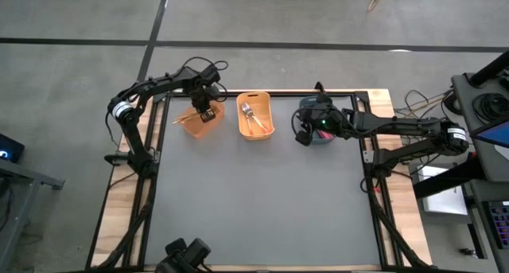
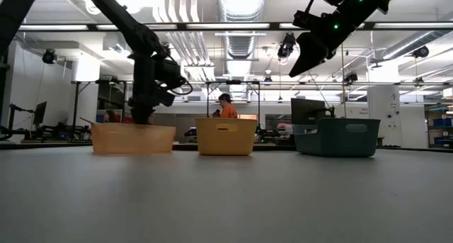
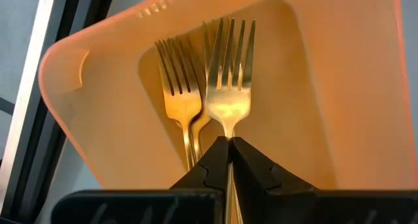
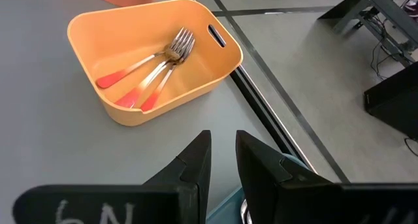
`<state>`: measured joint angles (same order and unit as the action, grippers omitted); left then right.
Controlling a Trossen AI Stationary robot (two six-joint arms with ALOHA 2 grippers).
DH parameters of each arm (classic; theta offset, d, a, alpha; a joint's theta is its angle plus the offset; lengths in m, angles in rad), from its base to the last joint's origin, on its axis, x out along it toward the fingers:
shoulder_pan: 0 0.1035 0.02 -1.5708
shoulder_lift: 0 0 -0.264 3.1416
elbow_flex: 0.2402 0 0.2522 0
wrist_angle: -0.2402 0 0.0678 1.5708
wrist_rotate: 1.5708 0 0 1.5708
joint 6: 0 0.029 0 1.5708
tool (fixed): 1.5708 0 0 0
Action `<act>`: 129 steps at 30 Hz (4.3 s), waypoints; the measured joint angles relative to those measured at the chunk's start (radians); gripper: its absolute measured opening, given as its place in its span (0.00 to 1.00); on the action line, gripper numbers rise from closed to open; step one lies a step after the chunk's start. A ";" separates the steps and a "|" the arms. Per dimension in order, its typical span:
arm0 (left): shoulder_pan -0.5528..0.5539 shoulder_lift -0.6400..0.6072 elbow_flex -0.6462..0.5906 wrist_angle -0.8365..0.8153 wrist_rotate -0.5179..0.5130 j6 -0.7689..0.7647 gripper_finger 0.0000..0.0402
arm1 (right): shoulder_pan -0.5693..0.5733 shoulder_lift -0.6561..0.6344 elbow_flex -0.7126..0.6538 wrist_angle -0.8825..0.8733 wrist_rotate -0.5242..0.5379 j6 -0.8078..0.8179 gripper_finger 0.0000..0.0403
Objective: Sort silverware by color (type)
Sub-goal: Adjust the gold forks in the orange bin, then adjust the orange bin on the table
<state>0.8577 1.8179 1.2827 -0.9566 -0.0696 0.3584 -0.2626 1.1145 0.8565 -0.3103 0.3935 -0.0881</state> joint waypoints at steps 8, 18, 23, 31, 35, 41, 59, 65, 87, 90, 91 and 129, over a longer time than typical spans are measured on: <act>0.000 0.001 0.000 0.037 0.000 0.000 0.00 | 0.000 0.000 0.000 0.000 0.000 0.001 0.16; 0.000 0.001 0.000 0.044 0.000 0.000 0.00 | 0.000 0.000 0.000 0.000 0.000 0.001 0.16; 0.000 0.001 0.000 0.044 0.000 0.000 0.00 | 0.000 0.000 0.000 0.000 0.000 0.001 0.16; 0.000 0.001 0.000 0.045 0.000 0.000 0.08 | 0.000 0.000 0.000 0.000 0.000 0.001 0.16; 0.000 0.001 0.000 0.045 0.000 0.000 0.15 | 0.000 0.000 0.000 -0.001 0.000 0.001 0.16; 0.000 -0.026 0.000 0.012 0.001 -0.032 0.19 | 0.000 0.000 0.000 0.000 0.000 0.000 0.16; 0.043 -0.292 -0.024 -0.184 -0.262 -0.187 0.10 | 0.000 0.000 0.000 0.001 0.000 0.001 0.16; 0.124 -0.342 -0.150 -0.176 -0.310 -0.251 0.09 | 0.000 0.000 0.000 0.001 0.000 0.001 0.16; 0.097 -0.295 -0.229 -0.107 -0.174 -0.344 0.09 | 0.000 0.000 0.000 0.001 0.000 0.006 0.16; 0.094 -0.277 -0.231 -0.109 -0.173 -0.354 0.09 | 0.000 0.000 0.000 0.001 0.000 0.006 0.16; 0.094 -0.274 -0.231 -0.110 -0.173 -0.362 0.09 | 0.000 0.000 0.000 0.000 0.000 0.006 0.16; 0.013 -0.266 -0.238 -0.141 -0.307 -0.501 0.09 | 0.000 0.000 0.000 0.000 0.000 0.001 0.16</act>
<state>0.8711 1.5523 1.0442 -1.0972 -0.3763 -0.1429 -0.2623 1.1145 0.8562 -0.3103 0.3931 -0.0872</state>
